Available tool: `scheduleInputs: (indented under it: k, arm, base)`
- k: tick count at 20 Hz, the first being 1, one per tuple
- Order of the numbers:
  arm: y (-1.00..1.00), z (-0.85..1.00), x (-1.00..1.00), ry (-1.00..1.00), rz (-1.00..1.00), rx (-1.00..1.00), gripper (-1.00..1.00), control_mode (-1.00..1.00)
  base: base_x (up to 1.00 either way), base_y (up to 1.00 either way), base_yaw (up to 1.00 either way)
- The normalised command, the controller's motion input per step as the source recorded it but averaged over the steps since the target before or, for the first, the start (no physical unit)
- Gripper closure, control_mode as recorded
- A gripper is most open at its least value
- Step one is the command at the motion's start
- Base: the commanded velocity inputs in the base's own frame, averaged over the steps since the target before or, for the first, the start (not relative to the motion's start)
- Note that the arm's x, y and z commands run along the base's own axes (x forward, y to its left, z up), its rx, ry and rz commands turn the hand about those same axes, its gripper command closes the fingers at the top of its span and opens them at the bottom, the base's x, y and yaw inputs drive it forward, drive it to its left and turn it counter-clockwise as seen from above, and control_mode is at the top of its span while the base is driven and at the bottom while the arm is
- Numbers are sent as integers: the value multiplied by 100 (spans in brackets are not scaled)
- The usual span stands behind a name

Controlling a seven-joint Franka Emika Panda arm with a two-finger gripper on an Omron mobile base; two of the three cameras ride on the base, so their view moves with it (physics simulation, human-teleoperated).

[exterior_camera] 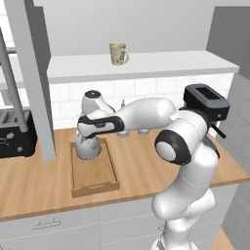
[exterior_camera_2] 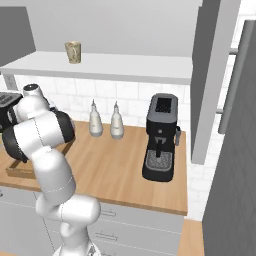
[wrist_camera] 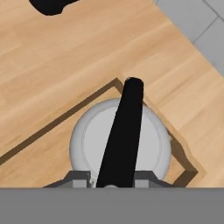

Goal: Pick the kettle from the counter and place it on the tray. Then pick the mug from the cabinet and place it on the tray. Then close the cabinet doors.

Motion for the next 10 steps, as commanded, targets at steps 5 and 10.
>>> scheduleInputs:
  k: [5,10]
  arm:
    - [0,-6,0,-1,0,0,-100,-100]
    - [-2,61,-21,-5,0,0,-100,-100]
  base:
    - [0,0,0]
    - [0,0,0]
